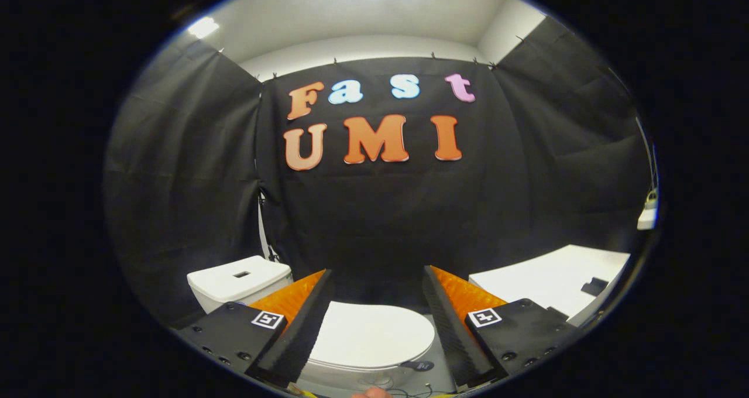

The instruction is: Open the toilet lid.

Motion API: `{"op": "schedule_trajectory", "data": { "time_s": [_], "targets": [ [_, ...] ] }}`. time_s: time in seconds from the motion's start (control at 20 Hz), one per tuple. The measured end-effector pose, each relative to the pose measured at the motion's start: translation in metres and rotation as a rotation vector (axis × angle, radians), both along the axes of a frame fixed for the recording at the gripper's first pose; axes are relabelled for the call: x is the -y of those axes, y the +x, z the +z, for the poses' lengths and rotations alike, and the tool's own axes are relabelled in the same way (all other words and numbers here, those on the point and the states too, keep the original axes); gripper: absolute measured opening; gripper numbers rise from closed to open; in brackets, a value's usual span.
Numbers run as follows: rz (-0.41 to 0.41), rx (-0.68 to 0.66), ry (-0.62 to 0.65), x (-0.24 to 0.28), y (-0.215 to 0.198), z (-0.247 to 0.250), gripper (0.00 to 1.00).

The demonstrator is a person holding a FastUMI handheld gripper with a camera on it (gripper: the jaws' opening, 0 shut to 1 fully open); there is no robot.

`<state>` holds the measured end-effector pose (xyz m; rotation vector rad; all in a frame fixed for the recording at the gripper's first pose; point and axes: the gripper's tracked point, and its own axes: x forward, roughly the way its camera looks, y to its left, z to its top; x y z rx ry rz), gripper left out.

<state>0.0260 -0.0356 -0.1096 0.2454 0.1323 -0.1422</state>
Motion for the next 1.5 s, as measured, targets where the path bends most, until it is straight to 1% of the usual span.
{"op": "schedule_trajectory", "data": {
  "time_s": [0.15,0.3,0.55,0.85,0.9,0.95,1.1,1.2,1.35,1.5],
  "targets": [
    [-0.037,-0.068,0.114,0.009,0.004,-0.052,1.00],
    [-0.083,-0.131,0.238,0.023,-0.003,-0.103,0.99],
    [-0.200,-0.225,0.350,0.056,-0.021,-0.171,0.99],
    [-0.308,-0.225,0.560,0.081,-0.044,-0.228,0.99],
    [-0.322,-0.238,0.577,0.084,-0.050,-0.241,0.99],
    [-0.328,-0.267,0.592,0.083,-0.057,-0.256,0.99],
    [-0.276,-0.415,0.629,0.062,-0.078,-0.290,0.99],
    [-0.260,-0.452,0.681,0.057,-0.077,-0.299,0.99],
    [-0.281,-0.472,0.799,0.046,-0.069,-0.330,0.98],
    [-0.252,-0.502,0.887,0.033,-0.073,-0.349,0.98]
  ]
}}
